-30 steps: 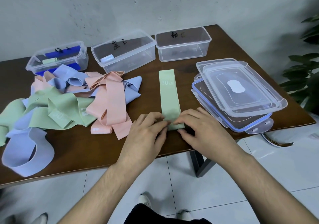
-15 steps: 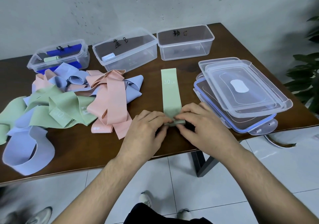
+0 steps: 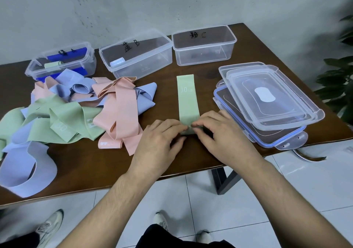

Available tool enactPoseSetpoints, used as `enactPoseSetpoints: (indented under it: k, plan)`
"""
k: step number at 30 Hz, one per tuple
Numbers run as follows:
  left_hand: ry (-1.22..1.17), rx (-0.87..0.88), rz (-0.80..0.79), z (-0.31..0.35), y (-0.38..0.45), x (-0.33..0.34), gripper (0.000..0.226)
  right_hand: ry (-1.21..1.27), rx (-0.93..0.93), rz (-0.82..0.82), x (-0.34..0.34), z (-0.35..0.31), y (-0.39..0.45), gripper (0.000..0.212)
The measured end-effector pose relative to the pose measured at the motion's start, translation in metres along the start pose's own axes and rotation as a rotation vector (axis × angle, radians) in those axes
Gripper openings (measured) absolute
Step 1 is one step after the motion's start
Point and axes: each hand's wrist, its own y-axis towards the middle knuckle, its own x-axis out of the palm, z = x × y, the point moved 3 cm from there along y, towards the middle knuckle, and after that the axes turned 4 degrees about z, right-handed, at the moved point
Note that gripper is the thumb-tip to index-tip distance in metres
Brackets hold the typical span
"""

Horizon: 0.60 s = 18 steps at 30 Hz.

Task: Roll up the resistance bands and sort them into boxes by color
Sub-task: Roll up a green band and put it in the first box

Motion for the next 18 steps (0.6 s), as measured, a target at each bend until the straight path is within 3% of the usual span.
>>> enactPoseSetpoints:
  k: [6,11,18]
  plan:
    - [-0.012,-0.031,-0.069,-0.003,0.011,0.001,0.029,-0.111,-0.061,-0.076,-0.001,0.0,0.001,0.037]
    - [0.017,-0.069,-0.103,-0.002,0.019,0.001,0.026,-0.076,-0.007,-0.11,-0.004,-0.003,0.009,0.028]
    - [0.06,-0.004,-0.07,0.006,-0.003,-0.006,0.027,-0.11,-0.123,-0.046,-0.008,-0.007,-0.013,0.019]
